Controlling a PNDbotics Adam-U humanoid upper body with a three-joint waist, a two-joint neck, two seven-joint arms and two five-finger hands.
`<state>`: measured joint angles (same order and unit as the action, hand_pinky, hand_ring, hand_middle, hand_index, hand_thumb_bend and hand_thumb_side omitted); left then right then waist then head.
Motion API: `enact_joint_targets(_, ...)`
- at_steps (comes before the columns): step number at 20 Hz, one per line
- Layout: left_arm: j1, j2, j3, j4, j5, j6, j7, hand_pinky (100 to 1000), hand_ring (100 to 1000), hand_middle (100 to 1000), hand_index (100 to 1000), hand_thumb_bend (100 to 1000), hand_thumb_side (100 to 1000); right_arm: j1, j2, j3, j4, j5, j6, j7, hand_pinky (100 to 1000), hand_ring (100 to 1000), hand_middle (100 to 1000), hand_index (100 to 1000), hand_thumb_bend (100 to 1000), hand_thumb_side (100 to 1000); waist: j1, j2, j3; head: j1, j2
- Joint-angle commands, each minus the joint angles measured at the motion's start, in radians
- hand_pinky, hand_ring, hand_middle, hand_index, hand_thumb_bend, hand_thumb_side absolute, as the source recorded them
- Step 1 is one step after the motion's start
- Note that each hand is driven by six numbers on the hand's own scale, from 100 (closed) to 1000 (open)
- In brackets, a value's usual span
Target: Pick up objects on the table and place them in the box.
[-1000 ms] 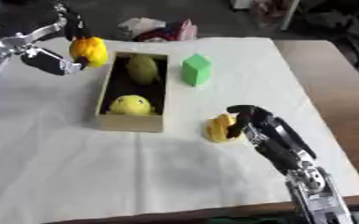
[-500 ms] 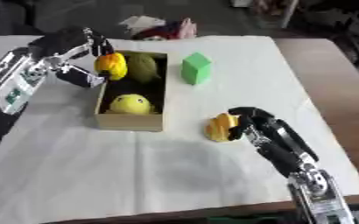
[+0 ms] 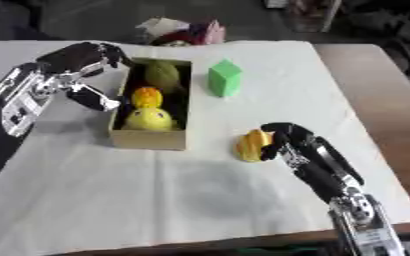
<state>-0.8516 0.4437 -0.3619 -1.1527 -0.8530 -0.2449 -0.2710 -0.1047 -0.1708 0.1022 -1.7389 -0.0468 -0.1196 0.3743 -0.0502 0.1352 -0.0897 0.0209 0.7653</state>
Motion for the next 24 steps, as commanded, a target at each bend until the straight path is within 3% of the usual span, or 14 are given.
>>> enact_joint_targets(1, 0.01, 0.067, 0.023, -0.126, 0.102, 0.022, 0.015, 763, 675, 706, 826, 283, 248, -0.012, -0.014, -0.015, -0.014, 0.007, -0.008, -0.003, 737, 533, 401, 780, 100, 605, 0.004, -0.011, 0.005, -0.009, 0.005)
enact_joint_targets(4, 0.066, 0.12, 0.053, -0.295, 0.252, 0.083, 0.044, 758, 639, 663, 806, 197, 227, -0.04, -0.06, -0.029, -0.015, 0.055, -0.039, -0.011, 747, 554, 429, 810, 100, 543, 0.004, -0.012, 0.018, -0.017, 0.005)
enact_joint_targets(8, 0.216, 0.205, 0.122, -0.548, 0.465, 0.181, 0.094, 755, 616, 634, 791, 113, 266, -0.126, -0.209, -0.03, 0.026, 0.241, -0.168, 0.02, 779, 669, 572, 893, 100, 398, 0.001, -0.015, 0.036, -0.036, 0.005)
enact_joint_targets(10, 0.302, 0.228, 0.157, -0.646, 0.544, 0.222, 0.114, 754, 610, 625, 786, 100, 296, -0.162, -0.275, -0.022, 0.079, 0.34, -0.242, 0.063, 797, 743, 687, 929, 100, 385, 0.001, -0.015, 0.045, -0.042, 0.005)
enact_joint_targets(12, 0.381, 0.23, 0.192, -0.72, 0.599, 0.253, 0.136, 754, 605, 618, 782, 100, 324, -0.193, -0.325, -0.017, 0.144, 0.436, -0.302, 0.104, 817, 801, 787, 954, 100, 433, 0.001, -0.016, 0.053, -0.047, 0.005)
enact_joint_targets(16, 0.522, 0.192, 0.242, -0.794, 0.662, 0.286, 0.163, 759, 600, 612, 778, 100, 424, -0.244, -0.372, -0.008, 0.276, 0.591, -0.384, 0.147, 840, 861, 864, 971, 100, 519, -0.002, -0.017, 0.063, -0.06, 0.005)
enact_joint_targets(20, 0.617, 0.14, 0.273, -0.818, 0.685, 0.289, 0.168, 760, 597, 606, 775, 100, 468, -0.293, -0.377, -0.003, 0.38, 0.724, -0.433, 0.154, 852, 882, 888, 974, 100, 515, -0.002, -0.019, 0.072, -0.067, 0.005)
enact_joint_targets(24, 0.675, 0.091, 0.286, -0.817, 0.683, 0.289, 0.167, 761, 595, 604, 773, 100, 513, -0.331, -0.365, -0.006, 0.437, 0.847, -0.458, 0.109, 855, 886, 890, 973, 100, 495, -0.001, -0.022, 0.081, -0.071, 0.005)
